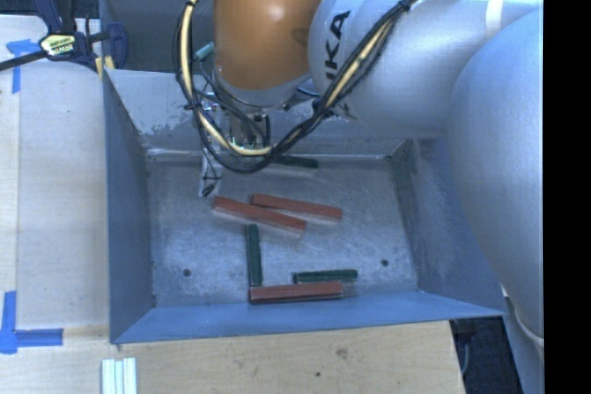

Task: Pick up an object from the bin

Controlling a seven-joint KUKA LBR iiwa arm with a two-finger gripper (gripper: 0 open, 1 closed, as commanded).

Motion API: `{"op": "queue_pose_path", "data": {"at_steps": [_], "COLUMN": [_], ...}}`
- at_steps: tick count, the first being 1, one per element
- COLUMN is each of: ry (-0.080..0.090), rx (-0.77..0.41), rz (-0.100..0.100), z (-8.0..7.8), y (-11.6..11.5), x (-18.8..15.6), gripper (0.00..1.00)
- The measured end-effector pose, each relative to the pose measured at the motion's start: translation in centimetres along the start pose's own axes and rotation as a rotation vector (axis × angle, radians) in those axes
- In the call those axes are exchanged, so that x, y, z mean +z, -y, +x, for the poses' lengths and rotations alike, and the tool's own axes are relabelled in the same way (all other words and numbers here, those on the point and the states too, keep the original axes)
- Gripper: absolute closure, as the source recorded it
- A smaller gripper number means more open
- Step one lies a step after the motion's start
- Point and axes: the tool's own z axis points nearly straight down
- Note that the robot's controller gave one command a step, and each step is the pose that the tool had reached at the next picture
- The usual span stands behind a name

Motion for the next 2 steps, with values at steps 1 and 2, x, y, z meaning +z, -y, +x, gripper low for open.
{"op": "queue_pose_path", "data": {"at_steps": [1,2], "ry": [0.001,0.008], "rx": [-0.338,-0.361], "rz": [0.002,0.000], "z": [1.5,1.6], "y": [5.5,9.3], "x": [10.8,13.9], "gripper": [0.00,0.00]}}
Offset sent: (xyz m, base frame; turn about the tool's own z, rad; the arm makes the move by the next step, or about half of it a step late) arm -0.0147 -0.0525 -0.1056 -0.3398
